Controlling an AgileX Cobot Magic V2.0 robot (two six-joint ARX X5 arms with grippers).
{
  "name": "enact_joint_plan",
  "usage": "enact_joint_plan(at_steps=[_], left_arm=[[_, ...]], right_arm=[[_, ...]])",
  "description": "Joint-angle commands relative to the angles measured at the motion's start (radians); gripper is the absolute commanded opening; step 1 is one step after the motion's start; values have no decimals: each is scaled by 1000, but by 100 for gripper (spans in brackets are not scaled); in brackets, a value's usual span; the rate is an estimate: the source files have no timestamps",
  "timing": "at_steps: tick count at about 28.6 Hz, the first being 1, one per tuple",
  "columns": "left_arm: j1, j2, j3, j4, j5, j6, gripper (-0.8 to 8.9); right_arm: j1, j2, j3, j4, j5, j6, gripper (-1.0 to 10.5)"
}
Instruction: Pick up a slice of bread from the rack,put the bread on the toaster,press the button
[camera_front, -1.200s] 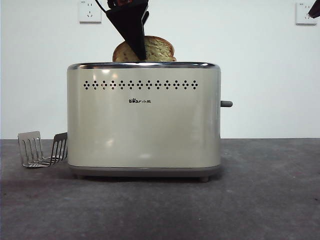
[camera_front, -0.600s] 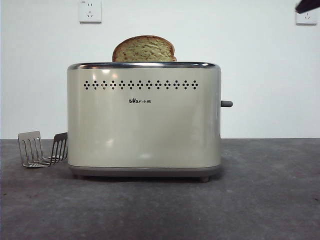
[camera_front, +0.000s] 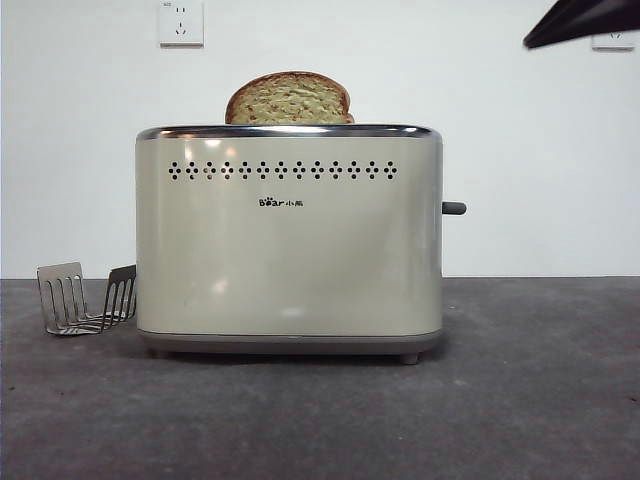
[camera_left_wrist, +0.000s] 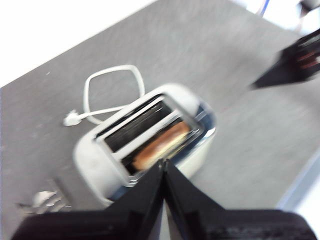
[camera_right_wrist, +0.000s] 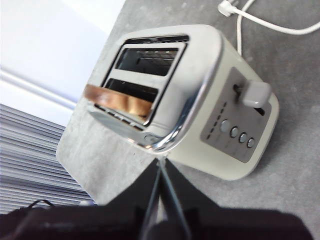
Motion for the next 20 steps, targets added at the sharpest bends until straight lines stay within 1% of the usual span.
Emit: enact_joint_plan(at_steps=[1,5,8,12,15,20], left_arm=[[-9,-40,-42,1,23,-66,-5],[-13,-115,-139,1,22,-88,-5],[-13,-180,-223,1,22,-95,-5],[-13,-245,-343,1,14,-121,-5],[-13,-286,-415,1,15,-143,-4],[-13,-332,-475,1,15,-193,-4]], right_arm=[[2,40,2,26,-4,34,-3],[2,95,2,50,-14,37,-3],[2,145,2,95,-56,61,-3],[2,197,2,153,-63,111,-4],[10,239,2,187,-61,125,-4],[42,320,2,265,-63,170,-4]])
